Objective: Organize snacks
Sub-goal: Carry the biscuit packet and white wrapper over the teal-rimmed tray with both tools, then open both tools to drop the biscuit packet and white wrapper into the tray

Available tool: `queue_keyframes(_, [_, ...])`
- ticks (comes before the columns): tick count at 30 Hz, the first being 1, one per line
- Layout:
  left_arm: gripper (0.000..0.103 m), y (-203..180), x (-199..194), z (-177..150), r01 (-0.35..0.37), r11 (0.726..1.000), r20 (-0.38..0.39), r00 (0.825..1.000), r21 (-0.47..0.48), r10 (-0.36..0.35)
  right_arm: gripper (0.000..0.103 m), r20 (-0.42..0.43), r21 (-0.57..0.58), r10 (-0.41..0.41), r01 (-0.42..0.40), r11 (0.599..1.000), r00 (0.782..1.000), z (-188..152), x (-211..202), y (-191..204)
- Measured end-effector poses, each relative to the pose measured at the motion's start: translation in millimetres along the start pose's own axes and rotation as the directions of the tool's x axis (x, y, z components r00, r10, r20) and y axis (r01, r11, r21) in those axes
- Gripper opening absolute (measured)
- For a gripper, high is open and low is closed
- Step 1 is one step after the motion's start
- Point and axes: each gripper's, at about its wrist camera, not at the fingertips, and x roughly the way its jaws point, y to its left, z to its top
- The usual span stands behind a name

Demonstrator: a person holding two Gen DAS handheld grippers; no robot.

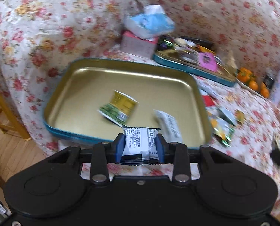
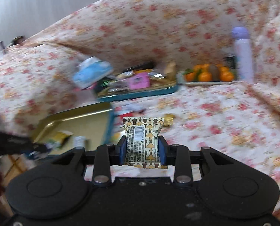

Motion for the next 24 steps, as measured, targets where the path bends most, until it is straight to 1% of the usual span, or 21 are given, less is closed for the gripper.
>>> queue_keyframes(4, [0.044, 23, 6, 14, -0.062, 0.998, 0.021, 0.998, -0.028, 0.063, 0.035, -0.056, 0.012, 0.095, -0.094, 0.995, 0.994, -2, 11, 30])
queue_keyframes(6, [0.044, 32, 10, 22, -0.099, 0.995, 0.035, 0.994, -0.031, 0.100, 0.035, -0.076, 0.005, 0.126, -0.126, 0.992, 0.989, -1, 20, 44])
queue_keyframes(8, [0.044, 39, 15, 30, -0.136, 0.990, 0.045, 0.990, -0.035, 0.137, 0.035, -0.093, -0.014, 0.149, -0.151, 0.988, 0.984, 1, 31, 57])
queue_keyframes(11, [0.044, 52, 24, 41, -0.168, 0.984, 0.043, 0.984, -0.062, 0.170, 0.035, -0.112, -0.046, 0.164, -0.170, 0.984, 0.980, 4, 45, 79])
queue_keyframes(14, [0.044, 62, 36, 49, -0.187, 0.979, 0.024, 0.982, -0.077, 0.189, 0.035, -0.129, -0.080, 0.179, -0.190, 0.979, 0.975, 9, 59, 99])
queue_keyframes(17, [0.045, 64, 48, 54, -0.193, 0.979, 0.008, 0.981, -0.064, 0.194, 0.035, -0.141, -0.105, 0.190, -0.206, 0.973, 0.972, 12, 71, 115])
queue_keyframes(19, [0.045, 64, 52, 54, -0.203, 0.977, 0.007, 0.979, -0.070, 0.204, 0.035, -0.151, -0.119, 0.187, -0.206, 0.971, 0.971, 14, 82, 124])
queue_keyframes(24, [0.045, 66, 52, 52, -0.194, 0.976, 0.009, 0.981, -0.095, 0.196, 0.035, -0.158, -0.161, 0.176, -0.201, 0.966, 0.972, 16, 102, 142])
